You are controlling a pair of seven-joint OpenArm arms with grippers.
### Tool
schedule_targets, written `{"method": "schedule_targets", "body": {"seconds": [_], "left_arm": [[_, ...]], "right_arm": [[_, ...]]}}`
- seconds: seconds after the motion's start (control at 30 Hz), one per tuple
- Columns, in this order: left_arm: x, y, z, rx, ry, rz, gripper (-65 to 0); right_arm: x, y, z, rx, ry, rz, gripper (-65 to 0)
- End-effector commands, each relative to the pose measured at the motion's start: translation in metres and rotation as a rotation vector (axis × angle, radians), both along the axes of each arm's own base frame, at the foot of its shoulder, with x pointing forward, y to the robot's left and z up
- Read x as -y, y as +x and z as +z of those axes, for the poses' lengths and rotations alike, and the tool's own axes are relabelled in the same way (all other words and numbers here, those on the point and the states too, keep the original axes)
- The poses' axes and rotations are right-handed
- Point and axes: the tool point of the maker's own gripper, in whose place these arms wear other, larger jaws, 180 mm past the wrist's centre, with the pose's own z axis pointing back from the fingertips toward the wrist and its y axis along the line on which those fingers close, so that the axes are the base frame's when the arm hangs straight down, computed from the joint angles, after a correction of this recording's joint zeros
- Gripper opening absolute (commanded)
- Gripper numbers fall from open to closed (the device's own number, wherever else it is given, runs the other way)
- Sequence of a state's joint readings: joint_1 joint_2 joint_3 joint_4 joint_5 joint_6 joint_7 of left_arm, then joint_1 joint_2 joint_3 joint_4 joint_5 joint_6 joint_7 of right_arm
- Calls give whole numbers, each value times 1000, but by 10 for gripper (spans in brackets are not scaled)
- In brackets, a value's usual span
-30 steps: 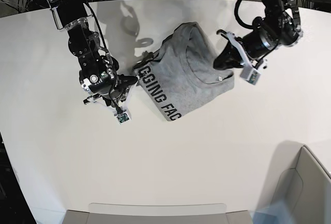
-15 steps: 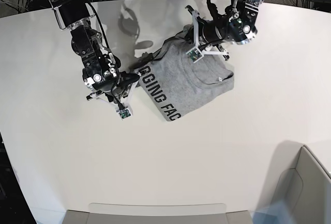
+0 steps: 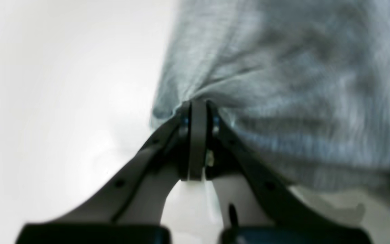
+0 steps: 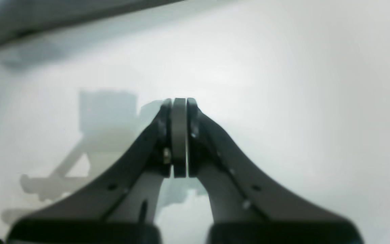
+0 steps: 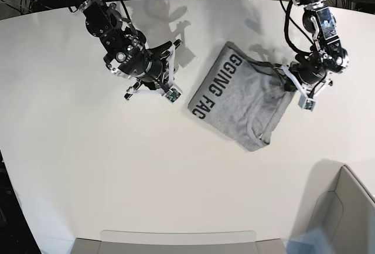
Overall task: Fold the T-shirt properly
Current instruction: 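Push the folded bundle toward the left gripper with both grippers, then press and slide the bundle with the left gripper to the table edge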
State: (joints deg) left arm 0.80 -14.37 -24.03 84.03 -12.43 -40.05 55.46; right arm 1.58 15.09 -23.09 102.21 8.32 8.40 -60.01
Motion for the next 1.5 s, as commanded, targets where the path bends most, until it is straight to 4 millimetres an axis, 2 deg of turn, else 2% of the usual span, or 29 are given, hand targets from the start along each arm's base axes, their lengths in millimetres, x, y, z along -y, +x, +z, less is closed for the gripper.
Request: {"method": "schedule_targets", "body": {"seconds": [0.0,0.07,0.27,0.37,0.43,0.53,0.63,0.7,0.77,0.9,0.97,1.07,1.13,1.27,1.33,1.4,1.47], "left_arm": [[-10,9,18,51,35,11,-650],[-9,16,38,106,67,-5,-650],[27,29,98,305,87,-29,-650],[49,32,113,357,65,-41,-650],[78,33,110,348,35,-105,-650],[133,19,90,290,-7,-272,-650],[182,5,79,255,-52,-414,-650],[198,-3,74,231,-60,-473,-650],[204,-8,69,211,-41,-529,-650],[174,-27,36,63,40,-554,-650],[144,-33,20,-6,87,-535,-650],[97,-42,7,-71,136,-452,-650],[69,-40,12,-59,160,-383,-650],[8,-32,34,3,209,-207,-650],[-10,-32,43,25,221,-145,-650],[-18,-27,57,72,229,-105,-650],[-6,-13,81,179,207,-71,-650]], "right_arm": [[5,15,18,65,24,-30,-642],[19,27,30,99,37,-87,-642],[74,57,51,164,57,-287,-642],[88,61,54,173,55,-327,-642],[95,60,53,170,50,-348,-642],[103,58,51,165,48,-372,-642],[109,55,48,157,42,-388,-642],[110,54,47,154,41,-388,-642],[110,52,46,150,40,-388,-642],[110,52,45,148,38,-388,-642],[111,51,45,147,36,-388,-642],[110,51,44,145,36,-388,-642],[110,51,44,147,37,-388,-642],[108,51,44,146,41,-383,-642],[106,50,44,144,43,-382,-642],[105,50,43,141,45,-381,-642],[106,49,42,137,43,-381,-642]]}}
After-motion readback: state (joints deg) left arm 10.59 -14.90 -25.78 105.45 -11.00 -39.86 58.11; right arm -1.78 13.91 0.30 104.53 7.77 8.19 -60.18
